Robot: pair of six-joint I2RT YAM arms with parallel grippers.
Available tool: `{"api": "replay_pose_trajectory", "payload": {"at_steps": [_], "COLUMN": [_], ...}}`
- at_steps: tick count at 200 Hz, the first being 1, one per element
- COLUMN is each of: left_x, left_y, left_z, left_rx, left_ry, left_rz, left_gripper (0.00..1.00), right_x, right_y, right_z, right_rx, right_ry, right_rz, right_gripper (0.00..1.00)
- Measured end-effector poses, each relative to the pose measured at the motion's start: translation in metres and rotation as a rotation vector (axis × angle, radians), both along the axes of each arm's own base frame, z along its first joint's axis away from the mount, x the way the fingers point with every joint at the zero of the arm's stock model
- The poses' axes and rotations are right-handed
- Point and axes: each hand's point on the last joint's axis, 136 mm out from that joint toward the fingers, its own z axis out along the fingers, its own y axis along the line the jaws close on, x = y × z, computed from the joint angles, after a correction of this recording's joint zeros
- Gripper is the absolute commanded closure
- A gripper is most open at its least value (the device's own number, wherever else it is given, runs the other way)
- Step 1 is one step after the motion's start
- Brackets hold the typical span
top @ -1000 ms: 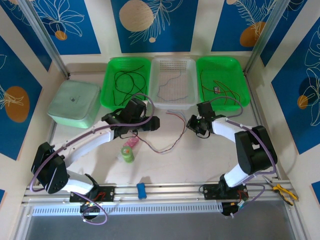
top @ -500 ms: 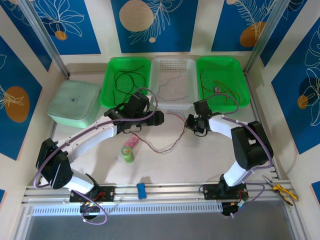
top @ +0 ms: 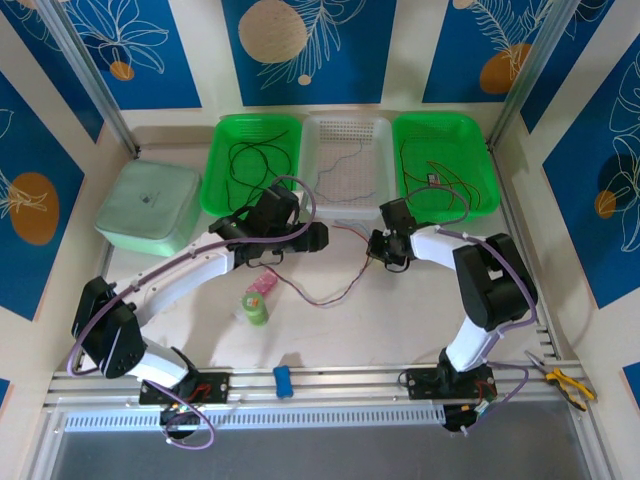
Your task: Untangle the cables
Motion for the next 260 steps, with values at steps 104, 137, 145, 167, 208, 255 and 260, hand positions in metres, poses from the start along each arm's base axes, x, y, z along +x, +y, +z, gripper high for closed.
{"api": "replay_pose_trajectory", "payload": {"at_steps": [104,137,145,167,208,255,260], "left_x": [-0.002,-0.004,-0.004,-0.007,-0.013,-0.015,-0.015], "left_y": [-0.001,-0.002,-0.003,-0.006,-0.013,-0.033,-0.036], "left_z": [-0.001,-0.001,-0.001,-0.001,0.002,0.004,0.003], "left_rx": [0.004,0.004,0.003,-0.001,-0.032,-0.105,-0.110], "left_ry": [0.002,0.002,0.002,0.006,0.022,0.046,0.052], "left_rz": [-0.006,-0.011,-0.014,-0.025,-0.052,-0.090,-0.095], "left_gripper": [0.32,0.32,0.32,0.32,0.33,0.33,0.33], "right_x": [0.001,0.001,0.000,-0.007,-0.026,-0.050,-0.053], "right_y": [-0.002,-0.003,-0.003,-0.006,-0.010,-0.012,-0.011], "right_z": [-0.001,0.000,0.001,0.008,0.056,0.087,0.089], "right_rx": [-0.029,-0.020,-0.017,-0.010,0.051,0.136,0.146], "right_ry": [-0.006,-0.016,-0.022,-0.040,-0.184,-0.359,-0.375], "right_rz": [0.011,0.008,0.007,0.008,0.019,0.107,0.125], "right_gripper": [0.94,1.00,1.00,1.00,1.00,1.00,1.00]}}
